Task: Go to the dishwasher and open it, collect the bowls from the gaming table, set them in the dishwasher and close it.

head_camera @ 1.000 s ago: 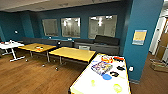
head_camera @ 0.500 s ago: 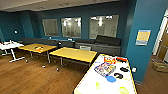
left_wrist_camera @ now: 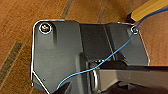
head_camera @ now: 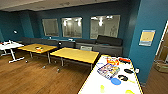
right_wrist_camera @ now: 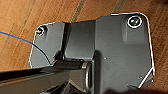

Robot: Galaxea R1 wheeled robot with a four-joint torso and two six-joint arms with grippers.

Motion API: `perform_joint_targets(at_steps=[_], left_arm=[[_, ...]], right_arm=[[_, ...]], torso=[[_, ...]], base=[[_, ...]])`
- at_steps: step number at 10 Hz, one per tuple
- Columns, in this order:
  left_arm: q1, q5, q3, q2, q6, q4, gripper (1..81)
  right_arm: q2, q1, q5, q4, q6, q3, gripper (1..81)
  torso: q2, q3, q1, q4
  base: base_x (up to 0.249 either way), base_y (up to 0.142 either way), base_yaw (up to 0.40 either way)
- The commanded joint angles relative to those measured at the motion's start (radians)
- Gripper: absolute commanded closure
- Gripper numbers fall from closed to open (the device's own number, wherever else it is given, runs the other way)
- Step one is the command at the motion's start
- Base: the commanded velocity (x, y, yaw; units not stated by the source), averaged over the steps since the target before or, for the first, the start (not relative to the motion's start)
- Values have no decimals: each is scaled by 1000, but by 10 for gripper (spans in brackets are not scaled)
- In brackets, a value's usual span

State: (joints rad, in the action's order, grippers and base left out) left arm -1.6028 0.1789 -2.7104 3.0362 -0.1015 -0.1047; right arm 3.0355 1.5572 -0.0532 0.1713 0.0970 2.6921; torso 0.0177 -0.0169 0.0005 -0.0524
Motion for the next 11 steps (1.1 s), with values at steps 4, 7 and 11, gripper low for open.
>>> perform_joint_targets(at_steps=[4,7,11], left_arm=[[46,-44,3,4,6,-7,10],[48,-44,3,7,6,-6,10],[51,-49,4,9,5,-7,10]], right_arm=[[-2,-51,46,7,-5,-3,10],[-5,-53,46,7,-5,0,10],[-7,-53,44,7,-5,0,10]], torso=[[0,0,1,0],[0,0,1,0],[0,0,1,0]], base=[[78,69,0],[0,0,0],[0,0,0]])
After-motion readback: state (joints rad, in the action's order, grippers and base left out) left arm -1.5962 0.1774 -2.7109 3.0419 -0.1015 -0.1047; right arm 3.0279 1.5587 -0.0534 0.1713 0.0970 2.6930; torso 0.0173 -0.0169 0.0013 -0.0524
